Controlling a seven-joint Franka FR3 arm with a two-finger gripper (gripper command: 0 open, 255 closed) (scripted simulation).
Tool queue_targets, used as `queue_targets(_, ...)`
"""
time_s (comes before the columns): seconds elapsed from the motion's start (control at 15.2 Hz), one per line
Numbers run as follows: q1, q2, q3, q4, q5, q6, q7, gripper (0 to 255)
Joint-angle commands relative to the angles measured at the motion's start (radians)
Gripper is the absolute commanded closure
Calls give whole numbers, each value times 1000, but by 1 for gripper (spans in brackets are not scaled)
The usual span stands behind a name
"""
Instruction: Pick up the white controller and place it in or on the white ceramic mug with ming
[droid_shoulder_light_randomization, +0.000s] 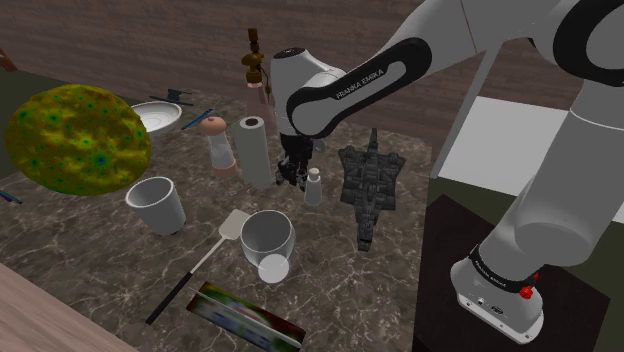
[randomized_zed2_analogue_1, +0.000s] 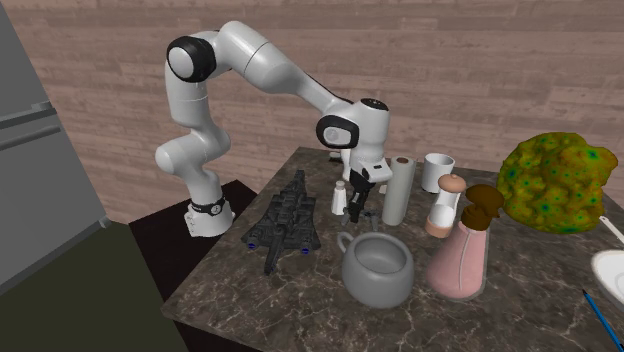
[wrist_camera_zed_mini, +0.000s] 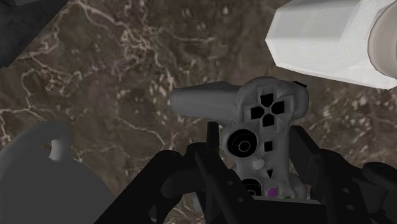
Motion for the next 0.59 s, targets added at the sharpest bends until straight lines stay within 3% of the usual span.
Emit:
queue_targets(0.0,0,0,0,0,0,0,0,255)
queue_targets(0.53,-4,-45,3,44,19,-86,-13,255)
